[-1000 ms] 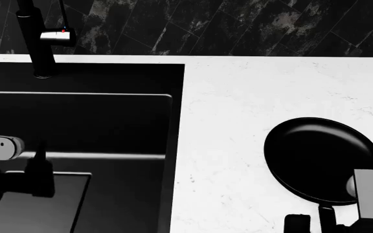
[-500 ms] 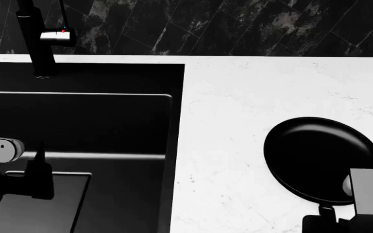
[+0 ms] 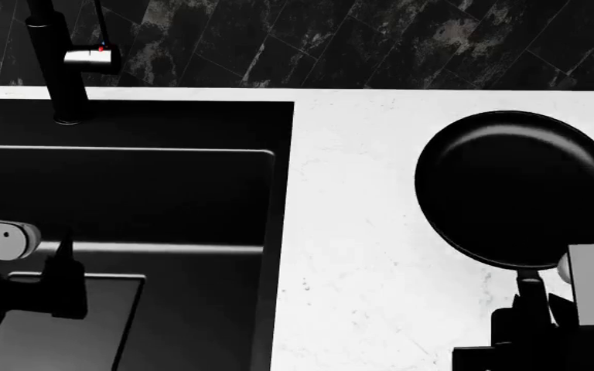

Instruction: Pick the pan and sponge and place them into the sink. Then turn on the water.

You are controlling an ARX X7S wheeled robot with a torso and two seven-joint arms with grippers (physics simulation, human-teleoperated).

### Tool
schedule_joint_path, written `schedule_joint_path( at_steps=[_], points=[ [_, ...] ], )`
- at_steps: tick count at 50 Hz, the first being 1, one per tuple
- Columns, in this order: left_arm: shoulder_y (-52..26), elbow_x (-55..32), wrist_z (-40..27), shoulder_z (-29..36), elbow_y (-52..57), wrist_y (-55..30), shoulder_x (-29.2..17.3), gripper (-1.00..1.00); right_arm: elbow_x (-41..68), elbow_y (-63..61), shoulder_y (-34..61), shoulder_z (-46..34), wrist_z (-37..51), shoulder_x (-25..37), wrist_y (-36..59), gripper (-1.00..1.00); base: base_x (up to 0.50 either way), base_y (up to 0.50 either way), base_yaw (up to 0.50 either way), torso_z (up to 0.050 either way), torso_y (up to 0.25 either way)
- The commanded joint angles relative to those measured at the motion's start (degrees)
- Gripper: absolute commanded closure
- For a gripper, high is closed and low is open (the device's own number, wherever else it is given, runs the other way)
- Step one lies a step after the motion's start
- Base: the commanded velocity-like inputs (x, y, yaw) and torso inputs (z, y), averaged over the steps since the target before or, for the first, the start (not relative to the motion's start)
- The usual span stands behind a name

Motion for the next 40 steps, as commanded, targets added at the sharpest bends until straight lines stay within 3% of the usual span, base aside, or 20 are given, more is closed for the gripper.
schedule_joint_path(
  at_steps=[1, 12, 40],
  points=[
    [-0.15, -0.15, -0.30, 0.09, 0.36, -0.27, -0.09, -1.00, -2.10, -4.52, 1.22, -0.68, -2.60, 1.68, -2.72, 1.00, 0.00, 0.00, 0.00, 0.000, 0.000],
    [0.13, -0.53, -0.15, -0.48, 0.52, -0.12, -0.68, -1.00, -0.03, -5.05, 1.61, -1.42, -2.17, 1.42, -0.64, 1.00, 0.00, 0.00, 0.00, 0.000, 0.002],
    [0.09, -0.57, -0.63, -0.24, 0.14, 0.32, -0.65, -1.00, -3.29, -5.28, -1.16, -1.94, -2.86, 1.86, -4.93, 1.00, 0.01, 0.50, 0.00, 0.000, 0.001]
  ],
)
